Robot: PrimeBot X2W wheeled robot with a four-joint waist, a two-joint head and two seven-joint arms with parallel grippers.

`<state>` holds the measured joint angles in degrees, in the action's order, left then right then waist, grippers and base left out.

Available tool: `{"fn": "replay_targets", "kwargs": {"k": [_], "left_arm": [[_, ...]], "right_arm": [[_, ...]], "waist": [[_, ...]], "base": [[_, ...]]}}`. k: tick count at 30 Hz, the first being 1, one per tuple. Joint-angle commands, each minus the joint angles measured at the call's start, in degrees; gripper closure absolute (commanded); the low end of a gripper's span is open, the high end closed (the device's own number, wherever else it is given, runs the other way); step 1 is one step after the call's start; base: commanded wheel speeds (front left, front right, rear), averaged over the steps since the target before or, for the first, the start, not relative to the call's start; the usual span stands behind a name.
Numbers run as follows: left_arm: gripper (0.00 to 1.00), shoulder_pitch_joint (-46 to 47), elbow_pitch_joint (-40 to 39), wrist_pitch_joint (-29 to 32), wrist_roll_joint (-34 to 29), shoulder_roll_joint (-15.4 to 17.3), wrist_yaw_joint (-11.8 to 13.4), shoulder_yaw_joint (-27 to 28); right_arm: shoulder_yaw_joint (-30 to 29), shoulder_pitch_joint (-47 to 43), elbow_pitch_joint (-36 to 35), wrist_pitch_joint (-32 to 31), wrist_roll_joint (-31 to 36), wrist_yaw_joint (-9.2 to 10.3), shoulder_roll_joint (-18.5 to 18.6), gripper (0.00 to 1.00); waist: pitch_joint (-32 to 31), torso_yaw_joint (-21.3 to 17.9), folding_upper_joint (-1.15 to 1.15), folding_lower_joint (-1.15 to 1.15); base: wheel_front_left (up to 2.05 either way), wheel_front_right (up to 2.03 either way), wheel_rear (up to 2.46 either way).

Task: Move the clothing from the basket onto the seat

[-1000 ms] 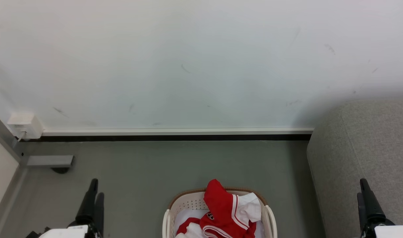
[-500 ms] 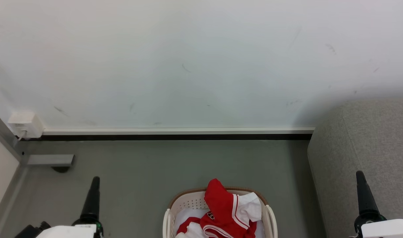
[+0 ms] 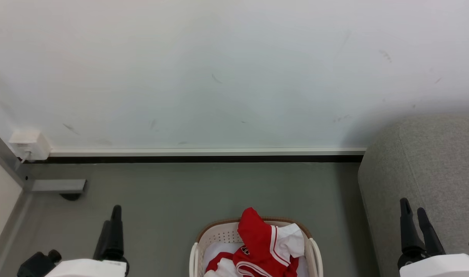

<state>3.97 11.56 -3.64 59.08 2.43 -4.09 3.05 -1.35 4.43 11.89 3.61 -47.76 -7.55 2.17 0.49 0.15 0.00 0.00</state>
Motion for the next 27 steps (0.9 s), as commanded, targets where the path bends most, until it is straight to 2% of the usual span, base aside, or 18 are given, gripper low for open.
{"fn": "replay_targets", "kwargs": {"k": [1,9,15,27], "left_arm": [[0.00,0.02,-0.60,-0.51,-2.97,0.43,0.51,-0.11],[0.00,-0.36,-2.38,-2.03,-14.34,0.46,1.88,-0.91],[0.00,-0.83,-4.02,-3.07,-20.97,0.55,1.86,-1.74],[0.00,-2.12,-3.83,-4.95,-31.22,1.73,2.33,-2.74]], "right_arm": [[0.33,0.08,-0.14,0.57,2.86,0.04,0.69,0.00],[0.67,-0.06,1.33,2.03,10.85,0.05,0.73,0.00],[0.59,-0.14,2.17,3.10,15.47,0.05,0.76,0.00],[0.90,-0.40,3.95,4.98,23.74,0.07,0.81,0.00]], "waist": [[-0.04,-0.05,0.00,0.00],[-0.16,-0.13,0.00,0.00],[-0.13,-0.10,0.00,0.00],[-0.10,-0.07,0.00,0.00]], "base": [[0.00,0.00,0.00],[0.00,0.00,0.00],[0.00,0.00,0.00],[0.00,0.00,0.00]]}}
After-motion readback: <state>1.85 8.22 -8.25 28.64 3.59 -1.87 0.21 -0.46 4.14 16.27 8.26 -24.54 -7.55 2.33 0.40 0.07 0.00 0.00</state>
